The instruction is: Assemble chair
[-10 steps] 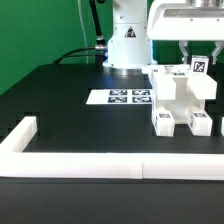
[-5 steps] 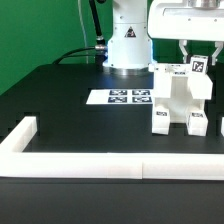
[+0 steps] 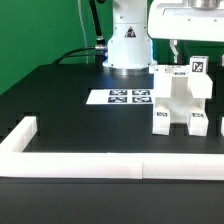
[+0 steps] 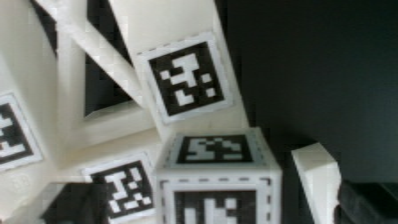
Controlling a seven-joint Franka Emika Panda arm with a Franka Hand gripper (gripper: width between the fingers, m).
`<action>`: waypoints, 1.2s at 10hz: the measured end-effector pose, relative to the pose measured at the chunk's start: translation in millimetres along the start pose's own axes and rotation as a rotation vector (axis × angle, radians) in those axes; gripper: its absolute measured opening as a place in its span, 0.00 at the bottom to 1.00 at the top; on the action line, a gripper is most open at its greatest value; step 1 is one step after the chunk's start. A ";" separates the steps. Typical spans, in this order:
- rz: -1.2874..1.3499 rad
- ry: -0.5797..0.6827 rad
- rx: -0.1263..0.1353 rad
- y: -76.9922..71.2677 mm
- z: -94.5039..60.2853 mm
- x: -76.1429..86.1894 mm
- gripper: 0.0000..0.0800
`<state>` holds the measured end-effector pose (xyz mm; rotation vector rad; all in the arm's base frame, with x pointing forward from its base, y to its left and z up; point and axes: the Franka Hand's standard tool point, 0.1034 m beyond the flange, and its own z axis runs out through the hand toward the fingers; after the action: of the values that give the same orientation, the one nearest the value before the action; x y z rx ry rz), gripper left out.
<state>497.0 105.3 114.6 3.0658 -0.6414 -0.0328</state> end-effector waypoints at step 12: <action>-0.955 0.010 -0.021 -2.6 0.2 -0.9 0.81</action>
Offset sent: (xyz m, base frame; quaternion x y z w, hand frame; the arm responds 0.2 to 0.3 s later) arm -0.0017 0.0093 0.0036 0.0030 0.0072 -0.3172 0.9483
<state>497.2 108.1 114.4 3.0069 0.8374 -0.0268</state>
